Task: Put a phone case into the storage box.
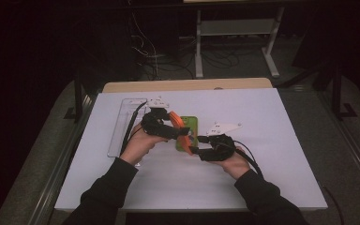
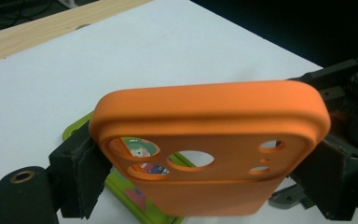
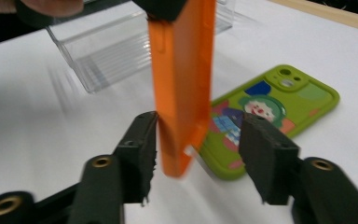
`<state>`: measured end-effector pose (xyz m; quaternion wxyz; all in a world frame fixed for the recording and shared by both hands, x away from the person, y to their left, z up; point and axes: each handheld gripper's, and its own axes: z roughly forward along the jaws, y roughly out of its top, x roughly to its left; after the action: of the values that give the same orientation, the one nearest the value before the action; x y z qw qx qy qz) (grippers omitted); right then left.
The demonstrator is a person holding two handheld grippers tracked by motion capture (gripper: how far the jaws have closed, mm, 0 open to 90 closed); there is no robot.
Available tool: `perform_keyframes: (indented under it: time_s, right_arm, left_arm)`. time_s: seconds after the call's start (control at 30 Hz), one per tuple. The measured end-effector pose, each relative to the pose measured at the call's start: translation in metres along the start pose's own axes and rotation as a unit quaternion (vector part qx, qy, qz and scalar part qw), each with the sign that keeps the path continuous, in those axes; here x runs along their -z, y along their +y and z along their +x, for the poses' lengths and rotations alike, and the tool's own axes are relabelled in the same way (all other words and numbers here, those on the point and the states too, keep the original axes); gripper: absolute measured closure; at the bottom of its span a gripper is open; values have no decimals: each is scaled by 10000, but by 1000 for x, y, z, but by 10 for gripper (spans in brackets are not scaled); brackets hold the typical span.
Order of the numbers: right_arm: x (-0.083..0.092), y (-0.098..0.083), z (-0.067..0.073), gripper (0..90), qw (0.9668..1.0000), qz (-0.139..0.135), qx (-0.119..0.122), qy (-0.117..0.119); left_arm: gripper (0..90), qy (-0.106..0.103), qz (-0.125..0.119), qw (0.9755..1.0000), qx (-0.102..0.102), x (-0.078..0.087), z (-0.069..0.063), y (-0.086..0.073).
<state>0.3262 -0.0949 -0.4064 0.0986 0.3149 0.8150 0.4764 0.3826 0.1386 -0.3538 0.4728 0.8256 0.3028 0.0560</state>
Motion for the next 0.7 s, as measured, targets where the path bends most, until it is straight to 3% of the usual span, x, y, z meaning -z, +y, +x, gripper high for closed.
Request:
perform_keyframes:
  time_s: [0.13,0.33,0.57,0.7]
  right_arm:
    - [7,-5,-3,280,9997,233,-28,-36]
    - [23,-18,-14,124,9993,311,-148,-133]
    - [38,-39,-21,15,9983,494,-168,-245]
    - [43,-46,-21,3,9980,497,-116,-370]
  left_arm:
    - [135,36,-13,10000,4,2,1,0]
    - [136,142,-43,9999,1,14,5,7]
    - [137,346,-144,9993,29,33,19,16]
    - [137,497,-170,9986,32,45,28,21]
